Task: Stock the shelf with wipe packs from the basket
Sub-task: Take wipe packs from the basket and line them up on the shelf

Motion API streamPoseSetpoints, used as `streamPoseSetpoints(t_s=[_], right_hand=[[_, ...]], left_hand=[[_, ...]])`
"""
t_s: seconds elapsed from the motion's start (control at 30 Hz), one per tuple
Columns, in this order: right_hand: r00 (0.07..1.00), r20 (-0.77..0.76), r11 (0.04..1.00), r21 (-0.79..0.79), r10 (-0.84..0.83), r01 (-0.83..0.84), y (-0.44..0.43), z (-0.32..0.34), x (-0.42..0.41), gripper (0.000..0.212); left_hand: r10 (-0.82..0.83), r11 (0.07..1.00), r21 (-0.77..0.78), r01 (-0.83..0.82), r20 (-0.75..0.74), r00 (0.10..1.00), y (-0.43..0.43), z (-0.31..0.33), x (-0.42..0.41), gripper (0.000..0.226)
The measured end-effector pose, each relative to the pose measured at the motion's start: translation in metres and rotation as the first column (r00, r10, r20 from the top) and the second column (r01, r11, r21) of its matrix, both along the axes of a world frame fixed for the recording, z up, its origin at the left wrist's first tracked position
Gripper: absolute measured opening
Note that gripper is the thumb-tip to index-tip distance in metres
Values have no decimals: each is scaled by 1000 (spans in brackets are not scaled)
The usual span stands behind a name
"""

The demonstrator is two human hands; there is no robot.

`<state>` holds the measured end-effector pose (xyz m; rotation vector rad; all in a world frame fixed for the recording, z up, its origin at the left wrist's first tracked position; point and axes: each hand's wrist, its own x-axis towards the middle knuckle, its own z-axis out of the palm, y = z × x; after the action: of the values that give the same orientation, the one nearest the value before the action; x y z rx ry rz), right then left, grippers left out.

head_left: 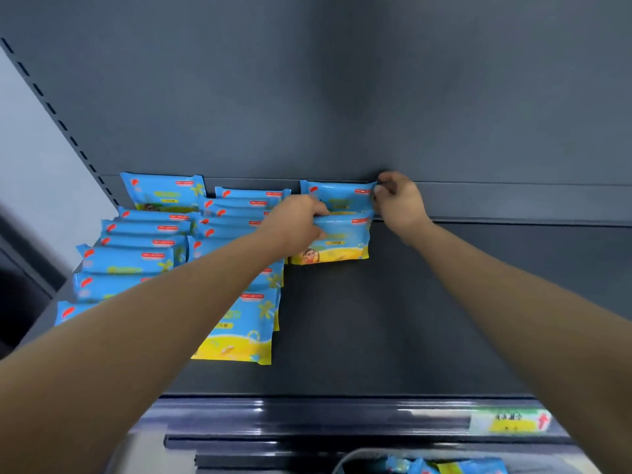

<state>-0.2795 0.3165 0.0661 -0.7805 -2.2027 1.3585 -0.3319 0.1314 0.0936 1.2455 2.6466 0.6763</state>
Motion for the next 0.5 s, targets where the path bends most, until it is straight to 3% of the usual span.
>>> streamPoseSetpoints(t_s=[0.1, 0.5], right_hand=[[1000, -7, 1000, -3, -8, 8, 0, 2, 3, 35], [996, -1, 964, 253, -85, 83, -9, 7, 46, 30]], left_hand=[[11, 1000, -28, -13, -64, 998, 12, -9, -12, 32], [31, 999, -21, -42, -363, 931, 39, -20, -35, 31]])
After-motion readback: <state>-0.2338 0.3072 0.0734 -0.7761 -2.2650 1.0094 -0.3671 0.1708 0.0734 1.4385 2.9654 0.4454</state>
